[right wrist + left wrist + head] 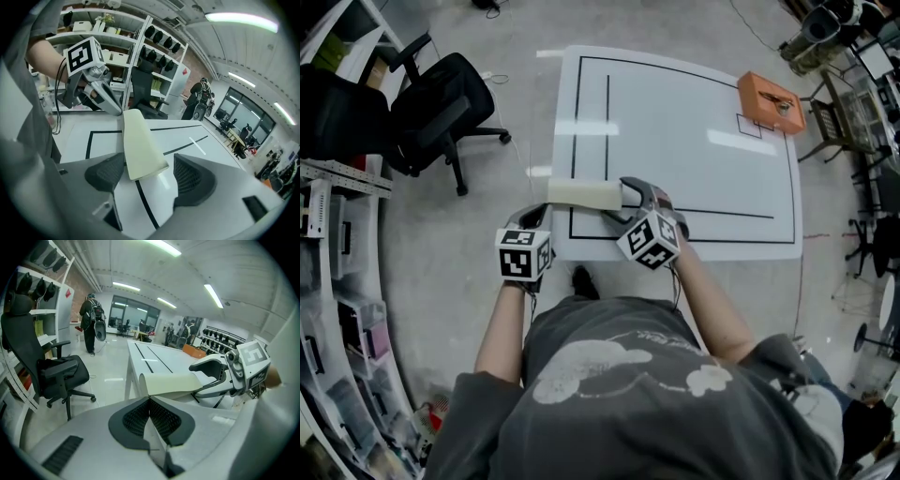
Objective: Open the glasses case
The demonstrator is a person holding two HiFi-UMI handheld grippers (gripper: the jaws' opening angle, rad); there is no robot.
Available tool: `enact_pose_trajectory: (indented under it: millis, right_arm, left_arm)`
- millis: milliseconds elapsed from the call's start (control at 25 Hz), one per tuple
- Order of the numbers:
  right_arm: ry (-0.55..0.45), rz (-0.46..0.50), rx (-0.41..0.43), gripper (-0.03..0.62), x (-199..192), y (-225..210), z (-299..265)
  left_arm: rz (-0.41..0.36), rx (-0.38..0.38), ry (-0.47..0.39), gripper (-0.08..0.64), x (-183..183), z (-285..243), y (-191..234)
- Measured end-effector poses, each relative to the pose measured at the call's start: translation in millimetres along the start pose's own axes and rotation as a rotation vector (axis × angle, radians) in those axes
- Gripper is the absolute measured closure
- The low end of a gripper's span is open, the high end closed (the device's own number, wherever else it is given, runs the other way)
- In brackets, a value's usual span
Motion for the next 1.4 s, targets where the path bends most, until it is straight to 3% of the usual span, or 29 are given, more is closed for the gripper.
enact_pose_trajectory:
  millis: [400,480,680,840,1120,1280,1400]
  right_arm:
    - [-0.063,-0.101,0.019,0.296,3,-11,8]
    - [-0.087,-0.121,0.041,0.352,6,-13,11]
    - [-0.106,-0.145,0.074,0.376,9,-20,13]
    - [-0.14,-0.191,0.046,0.438,12,-31,14]
    - [-0.114,-0.207,0.011,0.502,13,-52,6]
    - [-0.121,-0.244,0.002,0.506,14,-59,2]
    - [-0.138,-0.268,-0.006,0.461,12,-58,3]
  left_arm:
    - [0.001,-0.022,0.01,0.557,1,-2,2]
    - [-0.001,-0.023,0.01,0.557,1,-1,2]
    - [0.008,-0.033,0.018,0.557,1,-2,3]
    - [0.007,-0.04,0.022,0.557,0,-2,3]
    - [-0.009,-0.051,0.027,0.557,1,-2,3]
    - [-0.01,-0.049,0.019,0.557,1,-2,5]
    - [0.0,-0.039,0.012,0.557,0,-2,4]
Point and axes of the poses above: the fingertips, and each gripper's own axes: z backward along the fingers, y to its left, x out of its top, the point moved 9 cm from there along z, backward along the fingers, and after that the axes turned 12 degrees about x, right-handed, at the moved point
